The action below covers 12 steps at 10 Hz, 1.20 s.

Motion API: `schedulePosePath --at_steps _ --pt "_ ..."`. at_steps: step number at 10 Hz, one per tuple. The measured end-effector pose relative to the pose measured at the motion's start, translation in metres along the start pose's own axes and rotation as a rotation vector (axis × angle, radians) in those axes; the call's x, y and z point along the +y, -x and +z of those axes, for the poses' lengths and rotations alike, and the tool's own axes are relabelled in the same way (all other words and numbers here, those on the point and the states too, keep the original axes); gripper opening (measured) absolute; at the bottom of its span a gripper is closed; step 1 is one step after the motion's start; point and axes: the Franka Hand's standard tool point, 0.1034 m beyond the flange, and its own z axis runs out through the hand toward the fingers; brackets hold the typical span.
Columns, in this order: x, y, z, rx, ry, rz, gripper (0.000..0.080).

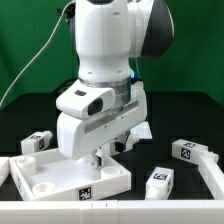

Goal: Assemble one leg

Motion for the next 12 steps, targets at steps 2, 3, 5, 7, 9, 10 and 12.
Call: schedulePosePath --at_steps 2,3,5,7,9,10,12 --pt "-0.001 -0.001 0.001 0.0 0.0 -0.004 0.0276" --pt "-0.001 0.0 0.001 0.0 -0.001 -0.001 0.0109" --pt "-0.001 0.003 0.001 -0.003 -0.006 0.01 0.007" --pt "-0.001 0.003 0.001 -0.003 -0.006 0.011 0.007" --pt "-0.003 0.006 -0.003 -0.013 -0.006 -0.062 0.007" --pt "-0.004 0.009 -0.008 -0.014 -0.006 -0.122 0.007" --pt "-0.006 0.013 -0.01 -0.021 -0.01 -0.276 0.007"
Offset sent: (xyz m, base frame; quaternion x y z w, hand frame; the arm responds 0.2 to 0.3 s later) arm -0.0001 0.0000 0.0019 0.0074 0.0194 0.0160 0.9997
